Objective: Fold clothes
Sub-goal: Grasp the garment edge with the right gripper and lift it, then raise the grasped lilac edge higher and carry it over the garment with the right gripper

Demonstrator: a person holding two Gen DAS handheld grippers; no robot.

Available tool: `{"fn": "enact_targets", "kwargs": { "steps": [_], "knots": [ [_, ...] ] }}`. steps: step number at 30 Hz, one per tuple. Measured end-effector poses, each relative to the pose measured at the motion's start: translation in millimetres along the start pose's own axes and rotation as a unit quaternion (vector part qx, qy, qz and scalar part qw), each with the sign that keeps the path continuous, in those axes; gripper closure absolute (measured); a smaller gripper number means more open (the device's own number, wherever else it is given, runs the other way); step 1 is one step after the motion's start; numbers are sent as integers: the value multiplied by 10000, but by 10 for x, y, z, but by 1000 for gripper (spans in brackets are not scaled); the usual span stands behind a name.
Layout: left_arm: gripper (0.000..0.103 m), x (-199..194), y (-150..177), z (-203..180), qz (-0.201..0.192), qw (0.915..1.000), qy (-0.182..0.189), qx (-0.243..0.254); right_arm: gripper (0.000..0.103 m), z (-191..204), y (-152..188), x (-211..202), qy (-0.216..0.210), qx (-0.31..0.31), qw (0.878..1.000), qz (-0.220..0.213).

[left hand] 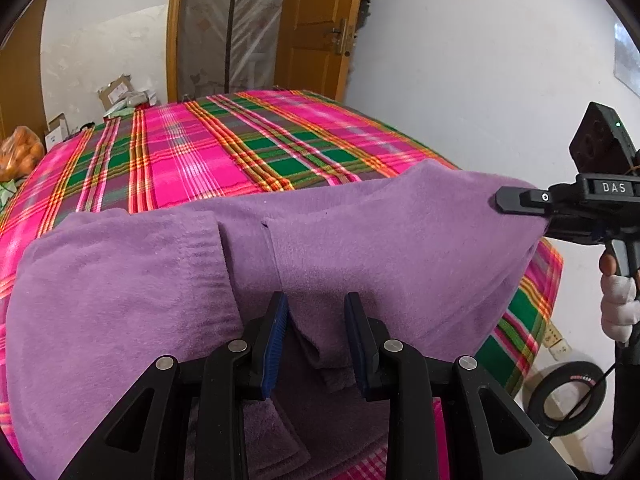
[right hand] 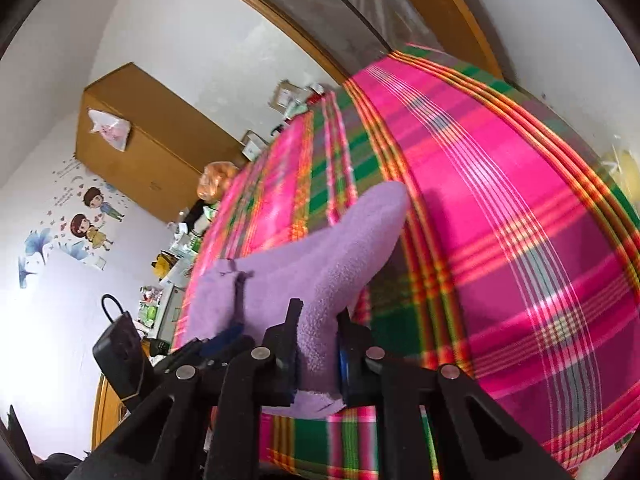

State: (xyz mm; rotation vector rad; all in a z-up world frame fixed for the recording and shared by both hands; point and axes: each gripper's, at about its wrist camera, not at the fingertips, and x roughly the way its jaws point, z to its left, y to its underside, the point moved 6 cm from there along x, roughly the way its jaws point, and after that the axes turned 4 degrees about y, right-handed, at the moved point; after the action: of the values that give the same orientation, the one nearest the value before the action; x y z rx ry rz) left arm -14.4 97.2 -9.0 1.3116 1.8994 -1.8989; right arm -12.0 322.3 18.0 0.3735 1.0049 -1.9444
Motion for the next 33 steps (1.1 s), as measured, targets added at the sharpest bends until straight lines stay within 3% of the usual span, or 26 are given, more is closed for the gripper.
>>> {"fn": "enact_targets", "kwargs": {
  "steps": [5,11,18,24,33],
  "knots": [
    [73,-262,-102,37,-396,9992,31,-60,88,241,-92,-54,-179,-177,9996,-148],
    [73,-436,-139,275,-621,9974,-187,-316,88,461,-173,-129,-322,-399,9984,-254],
    [73,-419,-63,514,-546,9963,-278,-597,88,716,-259,-187,-475,-609,9964,-354],
    [73,-251,18,484,-330,9977,-96,-577,88,1030,-330,-222,-639,-909,9930,-406],
    [73,-357,12,541,-486,9964,-2,-702,88,1751,-340,-125,-1016,-1556,9821,-293]
  ]
}}
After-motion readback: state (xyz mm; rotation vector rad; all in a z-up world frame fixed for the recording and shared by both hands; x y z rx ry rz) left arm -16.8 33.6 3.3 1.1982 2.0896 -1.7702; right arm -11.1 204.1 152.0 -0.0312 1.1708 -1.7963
